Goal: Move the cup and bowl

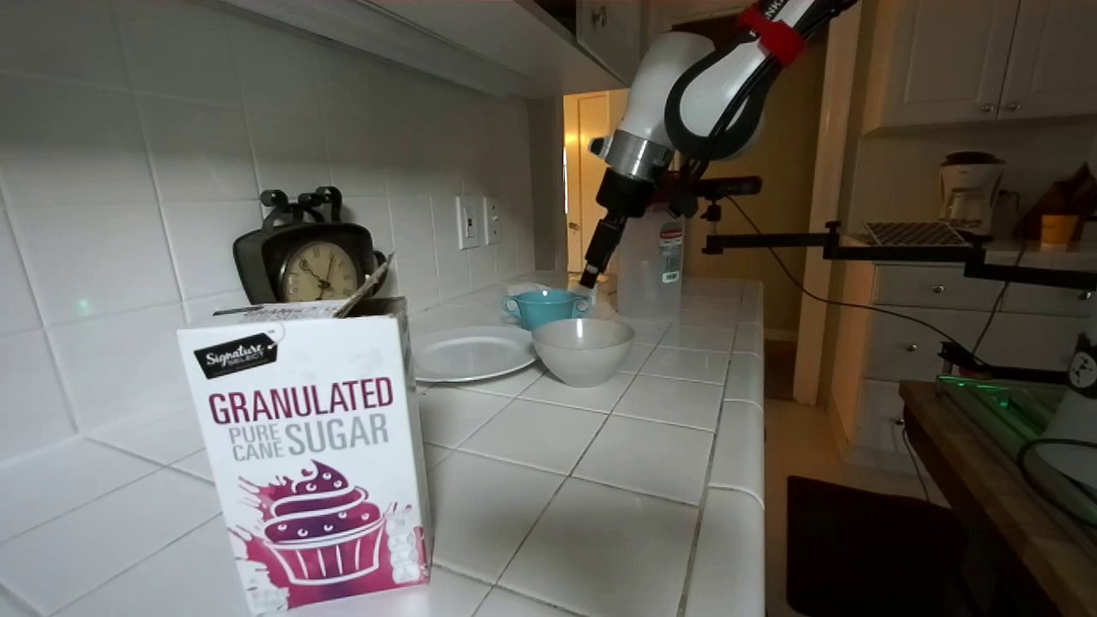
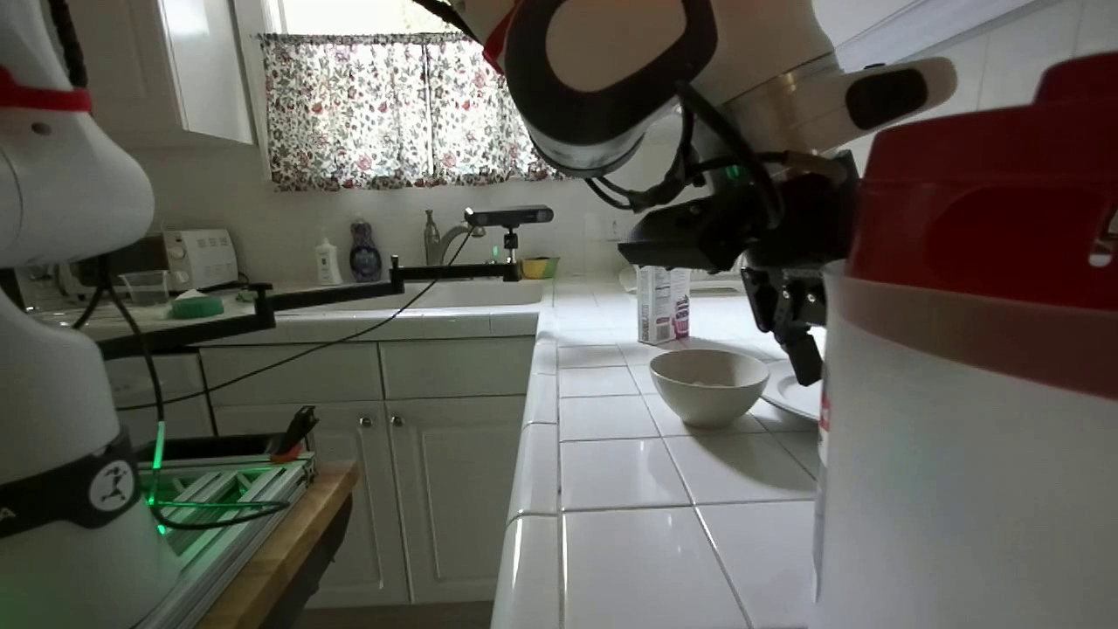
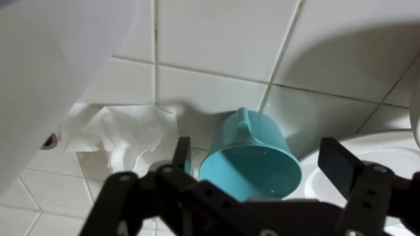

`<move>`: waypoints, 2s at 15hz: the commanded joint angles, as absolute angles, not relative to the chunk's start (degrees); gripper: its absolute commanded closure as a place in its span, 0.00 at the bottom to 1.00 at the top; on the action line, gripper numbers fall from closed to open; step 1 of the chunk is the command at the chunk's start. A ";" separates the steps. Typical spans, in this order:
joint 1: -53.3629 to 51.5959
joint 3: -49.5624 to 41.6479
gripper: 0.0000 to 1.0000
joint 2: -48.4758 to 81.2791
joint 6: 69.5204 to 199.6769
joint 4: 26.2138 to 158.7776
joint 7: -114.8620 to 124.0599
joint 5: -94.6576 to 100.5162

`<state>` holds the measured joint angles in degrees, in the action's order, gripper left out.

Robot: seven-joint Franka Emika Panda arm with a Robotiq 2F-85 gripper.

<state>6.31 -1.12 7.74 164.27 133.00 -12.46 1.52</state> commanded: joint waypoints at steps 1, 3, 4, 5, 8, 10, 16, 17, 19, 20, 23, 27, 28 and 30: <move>8.53 0.98 0.00 9.21 165.47 132.97 -21.23 -3.44; 9.49 1.99 0.00 10.44 166.06 132.68 -24.58 -5.62; 9.92 2.50 0.00 10.94 166.18 132.57 -25.90 -6.56; 10.34 2.96 0.00 11.65 166.85 132.41 -27.16 -7.39; 11.37 3.93 0.00 13.42 169.12 131.85 -29.54 -7.95; 12.28 4.89 0.00 14.57 171.43 131.55 -30.97 -8.11; 16.86 10.70 0.30 17.24 175.46 130.38 -33.26 -9.46; 17.58 11.55 0.38 17.56 175.76 130.24 -33.45 -9.48; 19.03 13.09 0.56 18.13 176.19 130.03 -33.39 -9.05; 19.72 13.80 0.62 18.28 176.35 130.02 -33.33 -8.85; 21.37 15.28 0.86 18.53 176.71 130.19 -33.19 -8.30; 22.49 16.17 1.00 18.09 176.81 130.69 -32.48 -7.95; 22.00 15.35 0.97 17.56 176.64 131.09 -31.76 -7.31; 20.71 13.37 0.97 15.30 175.79 132.56 -30.03 -6.46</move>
<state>21.18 14.61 17.40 175.74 131.16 -30.33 -7.30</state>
